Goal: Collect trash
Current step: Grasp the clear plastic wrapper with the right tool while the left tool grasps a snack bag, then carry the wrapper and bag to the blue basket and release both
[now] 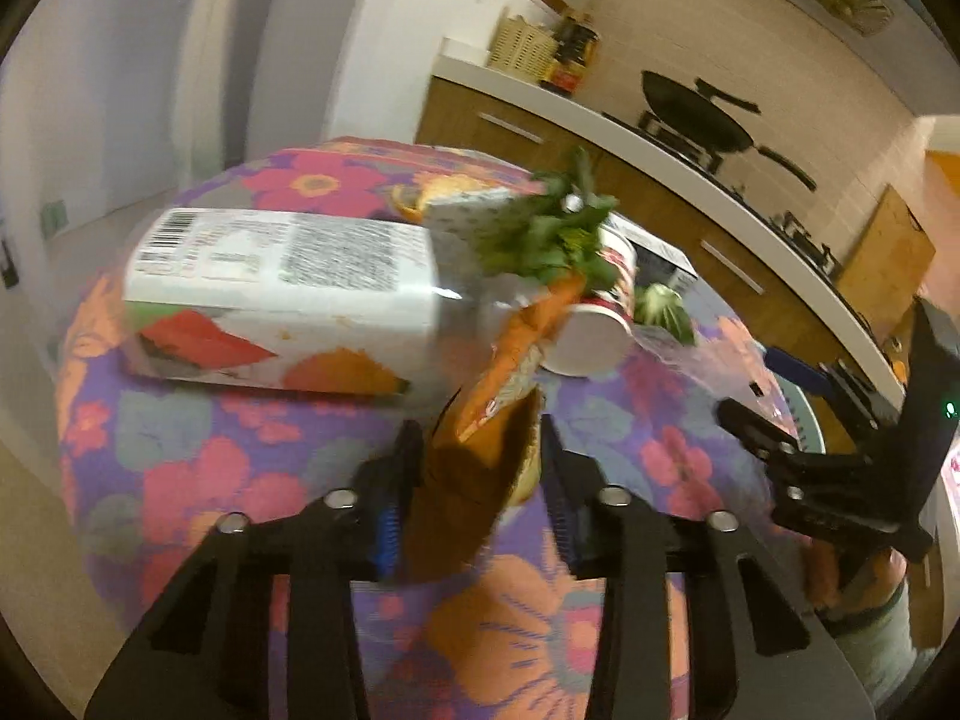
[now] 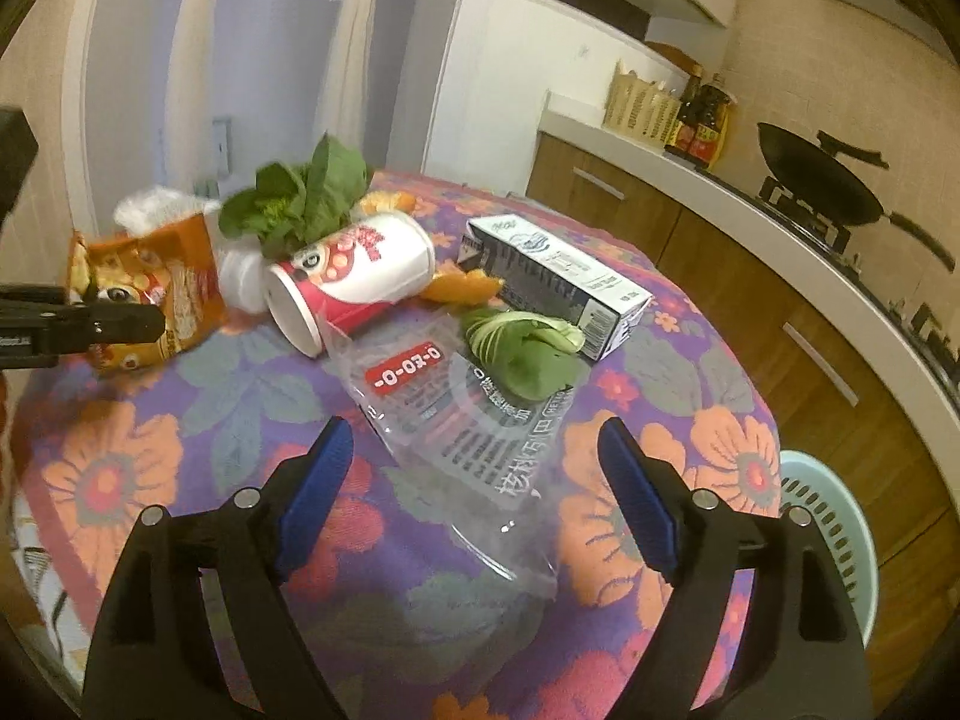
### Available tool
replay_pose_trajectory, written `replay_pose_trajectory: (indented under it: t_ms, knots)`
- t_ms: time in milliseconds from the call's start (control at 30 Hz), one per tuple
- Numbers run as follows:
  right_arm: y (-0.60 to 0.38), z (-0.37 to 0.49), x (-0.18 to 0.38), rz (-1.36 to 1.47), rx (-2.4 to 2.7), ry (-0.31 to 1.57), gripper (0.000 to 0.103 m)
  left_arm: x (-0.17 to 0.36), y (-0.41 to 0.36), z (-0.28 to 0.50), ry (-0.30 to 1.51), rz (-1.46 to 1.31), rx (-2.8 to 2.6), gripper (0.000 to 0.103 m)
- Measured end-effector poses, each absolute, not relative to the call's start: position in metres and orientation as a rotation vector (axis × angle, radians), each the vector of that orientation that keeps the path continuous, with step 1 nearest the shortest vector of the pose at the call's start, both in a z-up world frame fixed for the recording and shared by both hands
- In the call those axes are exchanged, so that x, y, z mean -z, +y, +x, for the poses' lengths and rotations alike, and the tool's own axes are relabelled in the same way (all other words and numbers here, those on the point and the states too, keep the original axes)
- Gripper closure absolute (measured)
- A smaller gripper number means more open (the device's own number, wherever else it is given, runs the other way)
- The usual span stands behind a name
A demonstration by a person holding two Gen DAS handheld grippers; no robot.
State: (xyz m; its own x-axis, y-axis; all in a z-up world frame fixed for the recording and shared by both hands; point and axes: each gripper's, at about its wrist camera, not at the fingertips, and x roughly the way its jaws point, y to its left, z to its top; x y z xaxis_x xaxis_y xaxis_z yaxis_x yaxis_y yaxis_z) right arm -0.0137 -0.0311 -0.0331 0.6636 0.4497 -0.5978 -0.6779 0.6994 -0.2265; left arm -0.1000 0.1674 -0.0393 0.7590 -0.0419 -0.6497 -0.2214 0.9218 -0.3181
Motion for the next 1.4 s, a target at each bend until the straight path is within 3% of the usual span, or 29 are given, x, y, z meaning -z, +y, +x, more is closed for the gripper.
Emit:
replay_pose_trajectory:
  t_ms: [133, 167, 300, 433, 633, 933, 1400]
  knots:
    - [-0.021, -0.014, 0.035, -0.503, -0.638, 0.523, 0.028, 0.040, 0.156, -0.097, 0.713, -0.355, -0.108, 0.085]
    - [-0.020, -0.014, 0.035, -0.508, -0.641, 0.524, 0.034, 0.039, 0.154, -0.098, 0.712, -0.354, -0.100, 0.086]
    - [-0.021, -0.013, 0.038, -0.500, -0.695, 0.553, 0.078, 0.031, 0.145, -0.103, 0.691, -0.338, -0.054, 0.087]
    - [-0.023, -0.016, 0.038, -0.494, -0.722, 0.562, 0.094, 0.021, 0.129, -0.104, 0.672, -0.298, -0.015, 0.087]
    - [-0.046, -0.025, 0.011, -0.380, -0.803, 0.539, 0.099, 0.009, 0.115, -0.104, 0.647, -0.278, 0.015, 0.087]
    - [-0.108, -0.010, -0.034, 0.025, -1.036, 0.581, 0.100, -0.002, 0.107, -0.101, 0.623, -0.282, 0.041, 0.087]
    - [-0.154, -0.012, -0.072, 0.148, -1.077, 0.450, 0.100, -0.032, 0.088, -0.079, 0.574, -0.245, 0.081, 0.087]
